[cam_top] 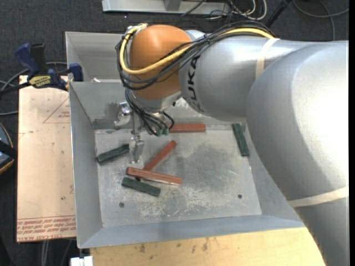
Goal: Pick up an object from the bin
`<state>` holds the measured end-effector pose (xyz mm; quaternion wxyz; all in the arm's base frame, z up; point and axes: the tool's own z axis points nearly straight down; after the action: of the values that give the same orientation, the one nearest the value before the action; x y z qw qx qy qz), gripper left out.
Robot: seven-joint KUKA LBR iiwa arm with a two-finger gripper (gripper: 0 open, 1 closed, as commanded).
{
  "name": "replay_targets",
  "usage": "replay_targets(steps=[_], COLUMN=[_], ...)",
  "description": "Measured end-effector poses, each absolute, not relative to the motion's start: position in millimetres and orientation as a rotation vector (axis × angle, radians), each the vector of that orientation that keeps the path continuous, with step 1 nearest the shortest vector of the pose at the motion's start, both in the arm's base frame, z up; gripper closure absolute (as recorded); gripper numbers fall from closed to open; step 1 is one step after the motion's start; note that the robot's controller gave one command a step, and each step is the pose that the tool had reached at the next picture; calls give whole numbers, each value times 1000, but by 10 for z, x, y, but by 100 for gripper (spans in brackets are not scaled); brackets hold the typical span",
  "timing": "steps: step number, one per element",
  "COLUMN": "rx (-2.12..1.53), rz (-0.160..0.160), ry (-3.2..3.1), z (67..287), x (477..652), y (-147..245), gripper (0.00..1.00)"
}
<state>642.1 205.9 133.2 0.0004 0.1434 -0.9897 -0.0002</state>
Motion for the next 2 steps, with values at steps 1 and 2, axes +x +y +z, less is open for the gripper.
replay_targets(steps=[1, 2], rx=[449, 245], rz=[-2, -11], ry=[-3111, -3143], z=[1354, 763], x=[6425, 6514], y=[2059, 2312], gripper=[0, 100])
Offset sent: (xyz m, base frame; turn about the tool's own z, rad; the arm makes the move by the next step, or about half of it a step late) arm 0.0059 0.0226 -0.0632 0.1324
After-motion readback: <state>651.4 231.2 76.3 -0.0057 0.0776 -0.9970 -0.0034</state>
